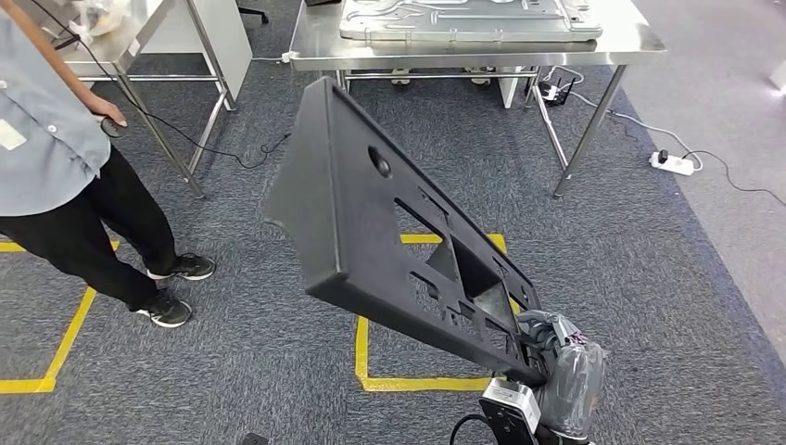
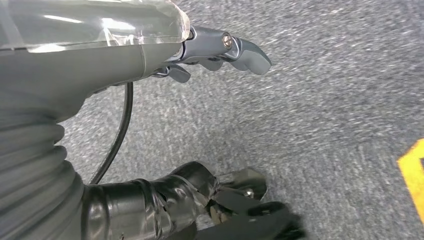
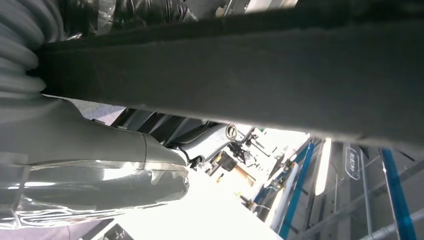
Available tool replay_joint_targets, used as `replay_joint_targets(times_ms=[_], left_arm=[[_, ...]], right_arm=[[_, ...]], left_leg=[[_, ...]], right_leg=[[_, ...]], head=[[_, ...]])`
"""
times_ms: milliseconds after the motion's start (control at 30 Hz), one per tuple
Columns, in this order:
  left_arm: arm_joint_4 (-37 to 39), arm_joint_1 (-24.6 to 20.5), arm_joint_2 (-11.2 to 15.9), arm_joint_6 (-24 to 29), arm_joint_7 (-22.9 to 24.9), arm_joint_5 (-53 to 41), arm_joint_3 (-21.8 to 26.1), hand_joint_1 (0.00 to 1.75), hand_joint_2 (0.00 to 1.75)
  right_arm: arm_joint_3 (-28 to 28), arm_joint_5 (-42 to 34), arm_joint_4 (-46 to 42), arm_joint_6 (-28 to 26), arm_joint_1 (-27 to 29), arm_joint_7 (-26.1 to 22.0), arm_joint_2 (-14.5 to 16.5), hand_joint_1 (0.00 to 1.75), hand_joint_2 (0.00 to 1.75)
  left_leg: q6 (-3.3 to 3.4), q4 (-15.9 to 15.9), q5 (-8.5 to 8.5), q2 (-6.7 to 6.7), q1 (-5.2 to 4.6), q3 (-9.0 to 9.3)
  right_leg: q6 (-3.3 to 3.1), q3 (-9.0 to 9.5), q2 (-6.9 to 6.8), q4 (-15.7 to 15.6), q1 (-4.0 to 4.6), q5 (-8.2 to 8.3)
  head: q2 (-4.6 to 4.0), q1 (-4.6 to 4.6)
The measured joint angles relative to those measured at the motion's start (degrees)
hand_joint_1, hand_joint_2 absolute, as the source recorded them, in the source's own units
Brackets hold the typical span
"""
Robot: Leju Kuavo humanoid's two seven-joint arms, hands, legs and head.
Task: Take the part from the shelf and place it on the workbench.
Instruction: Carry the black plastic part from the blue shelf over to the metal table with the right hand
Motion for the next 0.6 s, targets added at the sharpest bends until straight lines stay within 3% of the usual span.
replay_joint_targets(times_ms=[67,100,233,300,367,400,433,467,533,600], left_arm=[[0.0,-0.1,0.1,-0.1,-0.1,0.0,0.0,0.00,1.75],[0.0,-0.2,0.1,-0.1,-0.2,-0.1,0.0,0.00,1.75],[0.0,-0.2,0.2,-0.6,-0.6,-0.6,-0.2,0.00,1.75],[0.0,-0.3,0.1,-0.8,-0.8,-0.7,-0.2,0.00,1.75],[0.0,-0.3,0.2,-1.3,-1.2,-0.8,-0.3,0.00,1.75],[0.0,-0.3,0.2,-1.6,-1.3,-0.7,-0.4,0.00,1.75],[0.0,-0.2,0.2,-1.9,-1.5,-0.7,-0.4,0.00,1.75],[0.0,-0.2,0.2,-2.1,-1.7,-0.6,-0.4,0.00,1.75],[0.0,-0.2,0.2,-2.4,-1.9,-0.5,-0.4,0.00,1.75],[0.0,-0.2,0.2,-2.5,-2.1,-0.5,-0.4,0.00,1.75]], right_arm=[[0.5,0.1,0.1,0.0,-0.2,0.5,-0.1,1.71,1.75],[0.8,0.4,0.3,0.0,-0.4,0.8,-0.2,1.71,1.75],[1.5,3.6,0.6,0.0,-0.6,1.2,-0.3,1.71,1.75],[1.7,4.1,0.7,0.0,-0.9,1.4,-0.4,1.71,1.75],[1.9,4.1,1.1,0.0,-1.1,1.7,-0.6,1.71,1.75],[2.0,4.0,1.3,0.0,-1.1,1.8,-0.7,1.71,1.75],[2.1,3.9,1.5,0.0,-1.1,1.9,-0.9,1.71,1.75],[2.2,3.7,1.6,0.0,-1.2,2.1,-1.0,1.71,1.75],[2.4,3.4,1.8,0.0,-1.5,2.3,-1.2,1.71,1.75],[2.7,3.2,1.9,0.0,-1.8,2.3,-1.3,1.71,1.75]], left_leg=[[0.71,-6.9,2.77,-0.22,-0.28,2.85],[0.93,-8.5,3.12,-0.32,-0.46,3.45],[1.63,-10.0,3.71,-0.20,-0.32,3.98],[2.05,-10.6,4.16,-0.01,-0.01,4.23],[2.24,-10.6,4.18,0.15,-0.02,4.16],[2.24,-10.6,4.14,0.22,-0.01,4.15],[2.18,-10.6,4.09,0.25,0.04,4.17],[2.06,-10.5,4.00,0.25,0.10,4.23],[1.56,-10.2,3.65,0.23,0.16,4.38],[0.88,-9.8,3.25,0.21,-0.04,4.35]], right_leg=[[0.31,0.13,0.28,0.1,0.27,-0.16],[0.58,0.09,0.35,0.2,0.29,-0.18],[1.95,-0.01,0.17,0.4,0.09,-0.50],[2.60,-1.75,-0.33,4.3,-0.11,-3.04],[3.22,-5.19,-0.57,11.4,-0.43,-6.52],[3.45,-6.49,-0.61,14.0,-0.62,-7.24],[3.63,-6.87,-0.69,14.7,-0.80,-6.86],[3.76,-6.13,-0.82,13.2,-0.98,-5.41],[3.85,-2.47,-1.30,5.9,-1.22,-1.78],[3.40,-0.10,-1.54,0.8,-1.06,-0.31]], head=[[0.01,0.01],[0.01,0.01],[0.01,0.03],[-0.01,0.08],[0.00,0.09],[0.00,0.09],[0.01,0.08],[0.01,0.09],[0.00,0.09],[0.01,0.05]])
